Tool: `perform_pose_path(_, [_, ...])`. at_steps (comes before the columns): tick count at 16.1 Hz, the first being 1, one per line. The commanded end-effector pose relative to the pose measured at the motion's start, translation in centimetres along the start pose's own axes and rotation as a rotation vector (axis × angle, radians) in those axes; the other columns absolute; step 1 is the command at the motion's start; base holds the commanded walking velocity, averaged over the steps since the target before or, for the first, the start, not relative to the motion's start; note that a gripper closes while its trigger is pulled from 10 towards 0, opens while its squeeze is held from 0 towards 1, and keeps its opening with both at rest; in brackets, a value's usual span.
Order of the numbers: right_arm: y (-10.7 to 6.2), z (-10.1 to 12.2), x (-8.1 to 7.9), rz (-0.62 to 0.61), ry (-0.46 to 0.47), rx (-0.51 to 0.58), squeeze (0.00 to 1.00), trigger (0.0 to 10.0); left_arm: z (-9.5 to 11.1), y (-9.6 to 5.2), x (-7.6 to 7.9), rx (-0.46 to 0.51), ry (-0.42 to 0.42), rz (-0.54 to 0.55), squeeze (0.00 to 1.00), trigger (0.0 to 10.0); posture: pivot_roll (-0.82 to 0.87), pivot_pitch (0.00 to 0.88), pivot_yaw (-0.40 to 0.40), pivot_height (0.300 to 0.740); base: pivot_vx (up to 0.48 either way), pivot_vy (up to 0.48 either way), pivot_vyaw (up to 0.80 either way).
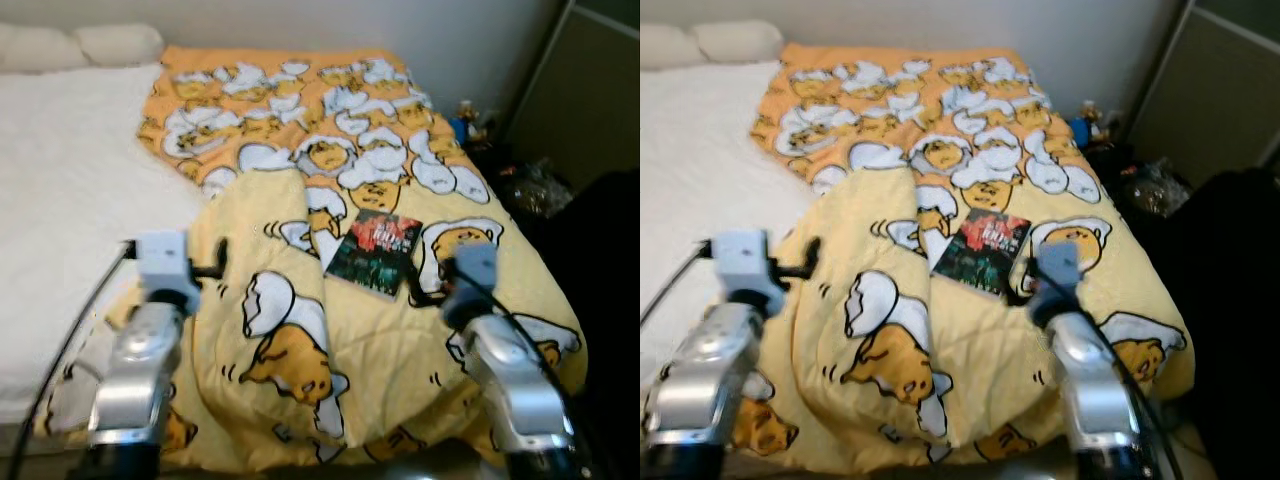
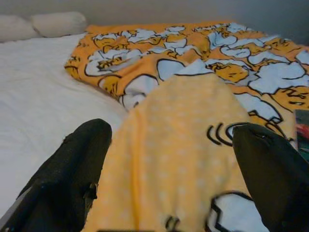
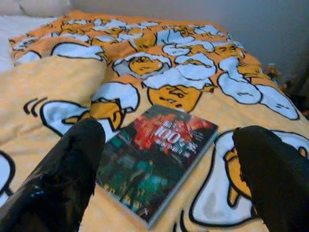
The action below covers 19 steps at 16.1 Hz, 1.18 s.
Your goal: Clean up the room
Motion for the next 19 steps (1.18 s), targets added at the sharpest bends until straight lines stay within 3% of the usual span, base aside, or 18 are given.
perform_pose_path(1, [-0.3, 0.1, 1.2, -0.035, -0.006, -0.003, 0.00, 10.0, 0.3, 0.1, 0.8, 0.007, -0.006, -0.024, 0.80, 10.0, 0.05, 0.000, 0.002, 0.740, 0.349, 0.000, 0.00])
perform_pose_path(7, [-0.5, 0.2, 1.0, -0.022, -0.020, 0.004, 0.00, 10.0, 0.3, -0.1, 0.7, 0.007, 0.002, -0.034, 0.80, 10.0, 0.05, 0.000, -0.002, 0.740, 0.344, 0.000, 0.30])
perform_pose_path(8, [-0.7, 0.1, 1.4, -0.051, 0.064, -0.002, 0.00, 10.0, 0.2, -0.3, 0.7, 0.002, 0.010, -0.039, 0.80, 10.0, 0.05, 0.000, -0.003, 0.740, 0.259, 0.000, 0.00])
perform_pose_path(13, [-0.3, -1.9, 2.5, -0.126, 0.040, -0.132, 0.00, 10.0, -0.4, -0.3, 1.1, -0.024, 0.045, -0.157, 0.78, 10.0, 0.06, 0.000, 0.000, 0.740, 0.000, 0.000, 0.00])
perform_pose_path(14, [0.1, -2.3, 2.2, -0.093, 0.061, -0.160, 0.16, 10.0, -0.3, -0.2, 1.1, -0.028, 0.062, -0.201, 0.78, 10.0, 0.06, 0.000, 0.002, 0.740, 0.000, 0.000, 0.00])
perform_pose_path(15, [0.7, -2.5, 2.1, -0.089, 0.092, -0.186, 1.00, 10.0, -0.2, 0.0, 1.3, -0.032, 0.081, -0.266, 0.78, 10.0, 0.06, 0.000, 0.004, 0.740, 0.000, 0.000, 0.00])
perform_pose_path(17, [2.0, -3.2, 2.3, -0.107, 0.117, -0.243, 1.00, 10.0, 0.1, 0.2, 1.8, -0.037, 0.124, -0.412, 0.78, 10.0, 0.07, 0.000, 0.010, 0.740, 0.000, 0.000, 0.00])
perform_pose_path(19, [3.6, -4.6, 2.6, -0.147, 0.232, -0.330, 1.00, 10.0, 0.6, 0.4, 2.0, -0.047, 0.199, -0.557, 0.78, 10.0, 0.08, 0.000, 0.020, 0.740, 0.000, 0.000, 0.00])
Point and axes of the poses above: a point about 5 cm out from each wrist's last joint towards the gripper, its own y axis pointing out of the wrist towards the gripper, its own z axis along the axis of the wrist's last joint, x = y × z, the point moved 1 cm from there along y, pointing out of the wrist towards the gripper, and after that the axes turned 4 degrees about y, right-handed, at the moved point
